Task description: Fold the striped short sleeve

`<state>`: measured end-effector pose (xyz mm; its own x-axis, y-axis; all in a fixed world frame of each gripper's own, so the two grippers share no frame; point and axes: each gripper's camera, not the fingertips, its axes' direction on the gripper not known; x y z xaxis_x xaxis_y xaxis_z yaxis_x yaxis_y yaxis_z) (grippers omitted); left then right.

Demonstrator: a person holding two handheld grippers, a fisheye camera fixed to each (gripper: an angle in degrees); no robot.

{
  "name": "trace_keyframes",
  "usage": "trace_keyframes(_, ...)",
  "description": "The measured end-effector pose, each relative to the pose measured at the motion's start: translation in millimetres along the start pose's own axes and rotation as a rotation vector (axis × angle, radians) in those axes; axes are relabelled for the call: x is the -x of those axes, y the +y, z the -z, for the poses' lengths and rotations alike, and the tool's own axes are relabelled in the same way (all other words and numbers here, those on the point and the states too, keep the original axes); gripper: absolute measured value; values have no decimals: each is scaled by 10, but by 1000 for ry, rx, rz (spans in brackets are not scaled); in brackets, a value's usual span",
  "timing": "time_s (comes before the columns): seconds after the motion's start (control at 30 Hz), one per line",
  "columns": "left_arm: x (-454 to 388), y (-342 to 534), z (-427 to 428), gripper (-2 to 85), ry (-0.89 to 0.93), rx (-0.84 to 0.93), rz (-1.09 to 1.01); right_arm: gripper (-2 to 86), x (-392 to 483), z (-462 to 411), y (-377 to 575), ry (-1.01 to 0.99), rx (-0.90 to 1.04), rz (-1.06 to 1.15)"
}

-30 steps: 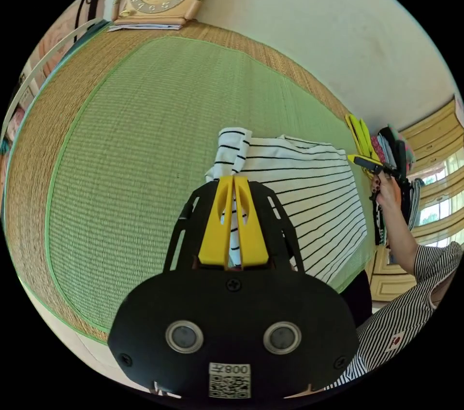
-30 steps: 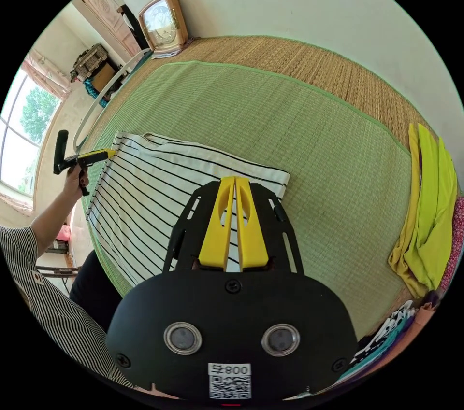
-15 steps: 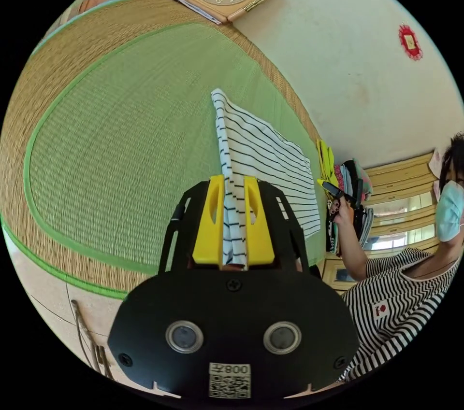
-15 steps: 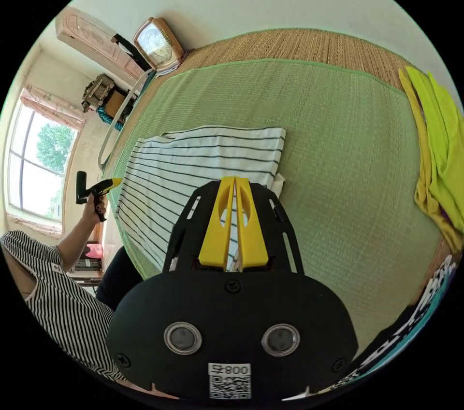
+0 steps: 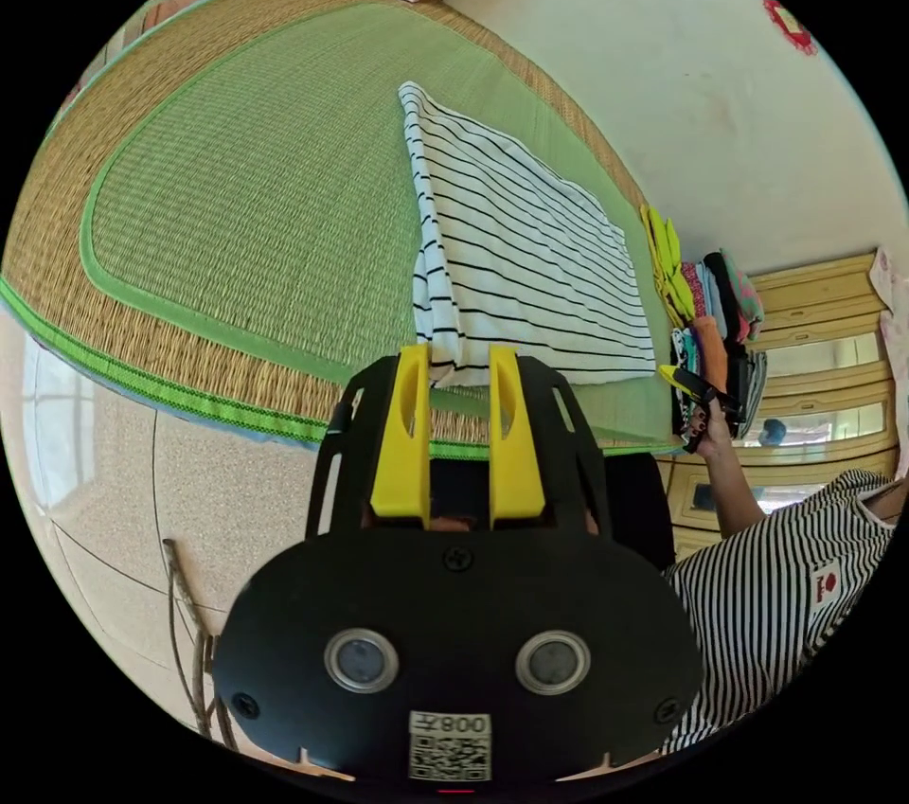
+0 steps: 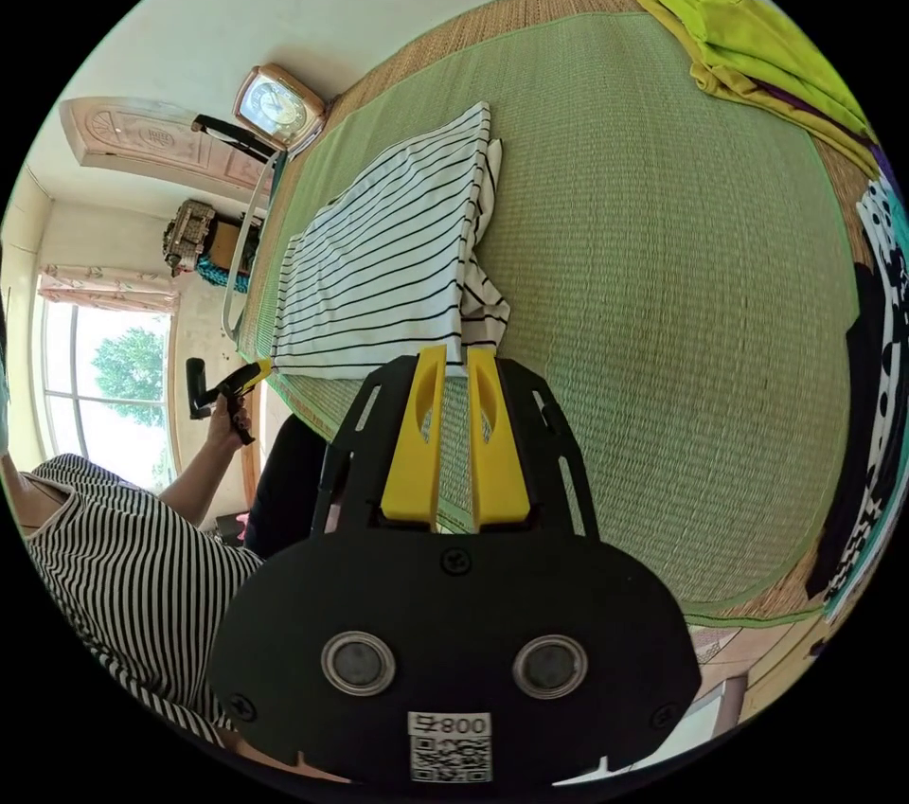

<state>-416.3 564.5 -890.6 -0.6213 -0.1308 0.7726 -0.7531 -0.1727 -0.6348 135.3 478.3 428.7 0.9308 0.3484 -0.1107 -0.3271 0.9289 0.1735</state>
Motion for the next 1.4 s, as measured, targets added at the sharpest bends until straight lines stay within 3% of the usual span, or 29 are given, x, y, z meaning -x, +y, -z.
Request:
trace_keyframes(0.13,102,38,97,37,-40,6,11,48,57,-80,-21,11,18,24)
trace_keyframes(0.47,1047,461,344,13,358,-173,279,6,-2,-159,-156,11,96,45)
trace_keyframes(0.7,1035,519,336,50,344,-156,198,2,-13,11,-167,-25,91,32)
trace_keyframes(0.83,1009,416,189,22,239,-56,175,1,0,84,-171,-55,95,22)
trace_keyframes(1.17,1280,540,348,11,191,-97,221,2,-67,332,-39,-108,114,6)
trace_keyframes(1.4,1154,485,169,64,279,-98,130,1,-254,326,55,-183,67,-67)
